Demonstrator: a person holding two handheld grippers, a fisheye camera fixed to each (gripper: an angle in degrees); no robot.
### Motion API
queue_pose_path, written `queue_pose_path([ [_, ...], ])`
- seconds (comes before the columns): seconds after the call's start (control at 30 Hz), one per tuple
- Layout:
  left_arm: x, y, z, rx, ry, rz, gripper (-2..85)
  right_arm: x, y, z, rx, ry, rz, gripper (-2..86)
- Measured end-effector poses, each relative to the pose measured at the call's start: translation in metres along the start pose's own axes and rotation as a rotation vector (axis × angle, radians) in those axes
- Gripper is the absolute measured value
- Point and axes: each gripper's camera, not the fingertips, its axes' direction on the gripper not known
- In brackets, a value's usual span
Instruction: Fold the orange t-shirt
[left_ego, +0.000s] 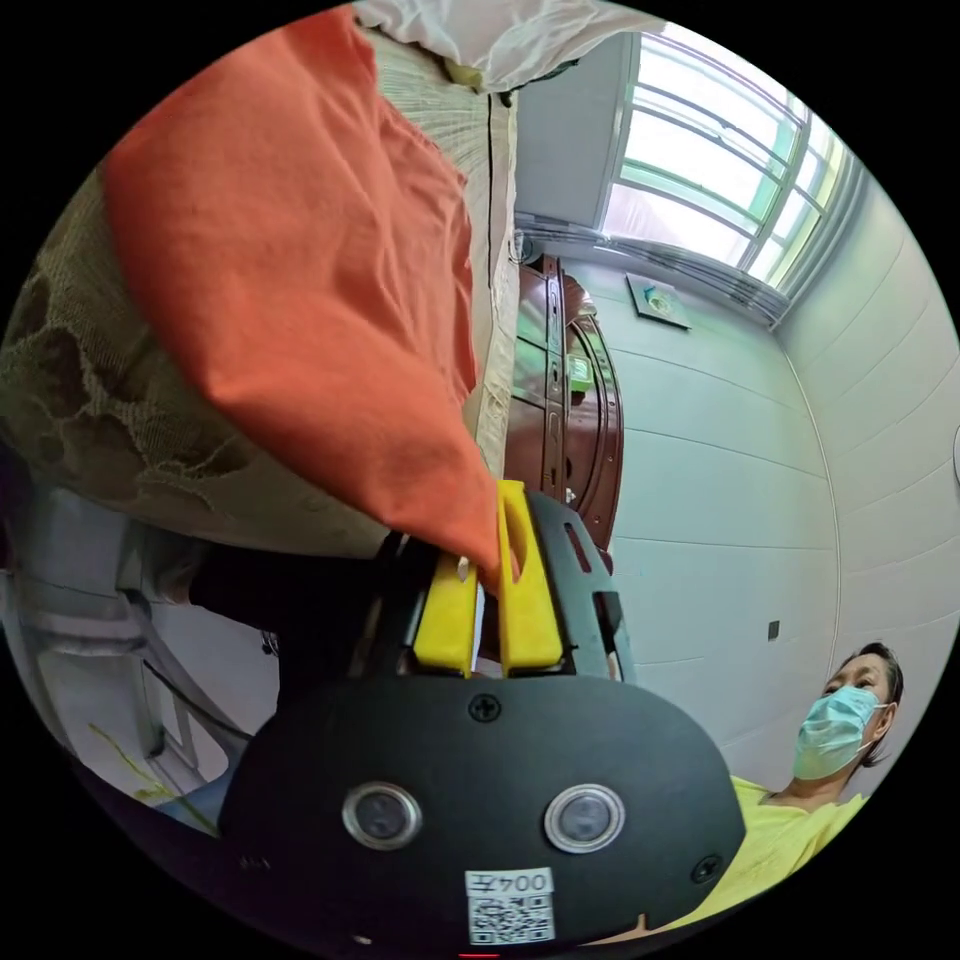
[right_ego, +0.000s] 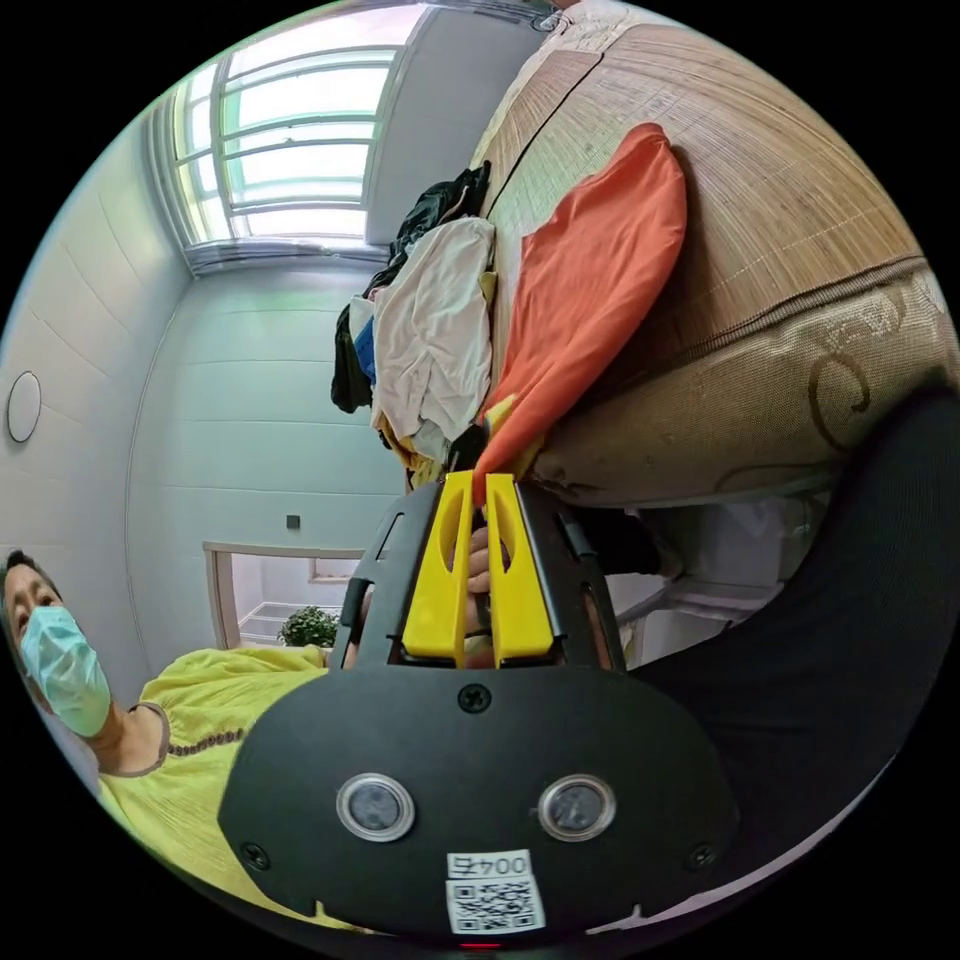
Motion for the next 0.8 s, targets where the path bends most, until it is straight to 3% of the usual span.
queue_pose_path([
  [0.13, 0.011, -0.008, 0.000, -0.012, 0.050, 0.011, 5.3, 0.020, -0.004, -0.011, 0.057, -0.041, 0.060, 14.5],
  [0.3, 0.019, -0.012, -0.003, -0.085, 0.059, 0.038, 4.4, 0.042, -0.029, -0.022, 0.186, -0.159, 0.180, 18.9],
  [0.43, 0.011, -0.008, 0.001, -0.120, 0.077, 0.054, 3.9, 0.036, -0.061, 0.000, 0.183, -0.166, 0.216, 20.6],
  [0.63, -0.009, 0.004, 0.026, -0.207, 0.075, 0.094, 3.7, 0.013, -0.094, 0.042, 0.154, -0.138, 0.244, 17.0],
  [0.8, -0.030, 0.006, 0.058, -0.262, 0.025, 0.175, 3.7, -0.011, -0.108, 0.076, 0.124, -0.019, 0.271, 5.6],
])
